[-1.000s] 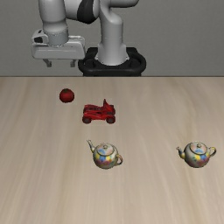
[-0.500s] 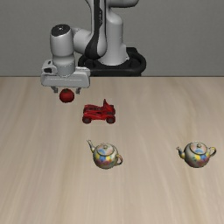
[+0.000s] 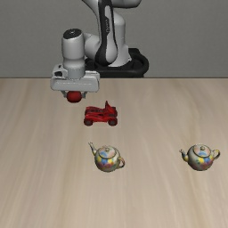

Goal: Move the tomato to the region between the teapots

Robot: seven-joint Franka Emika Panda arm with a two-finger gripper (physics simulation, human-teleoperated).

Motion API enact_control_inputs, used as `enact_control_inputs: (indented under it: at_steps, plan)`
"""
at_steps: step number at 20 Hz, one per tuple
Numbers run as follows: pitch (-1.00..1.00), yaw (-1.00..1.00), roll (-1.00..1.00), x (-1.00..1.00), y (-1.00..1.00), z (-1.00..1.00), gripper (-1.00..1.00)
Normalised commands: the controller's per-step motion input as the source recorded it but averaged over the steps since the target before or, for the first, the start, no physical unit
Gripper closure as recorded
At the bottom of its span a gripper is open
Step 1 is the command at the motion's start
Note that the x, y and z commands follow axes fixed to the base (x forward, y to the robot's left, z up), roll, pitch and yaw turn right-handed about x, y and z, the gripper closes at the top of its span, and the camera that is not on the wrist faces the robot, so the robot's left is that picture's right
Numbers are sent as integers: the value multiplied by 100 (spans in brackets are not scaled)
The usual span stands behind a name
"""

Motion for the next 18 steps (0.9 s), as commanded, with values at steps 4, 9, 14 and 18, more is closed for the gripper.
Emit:
enact_control_inputs:
  at_steps: [4, 9, 14, 18]
  plan:
    - [0, 0, 0, 0, 100, 0, 100]
    - [0, 0, 0, 0, 100, 0, 100]
    - [0, 0, 0, 0, 100, 0, 100]
    - [0, 0, 0, 0, 100, 0, 100]
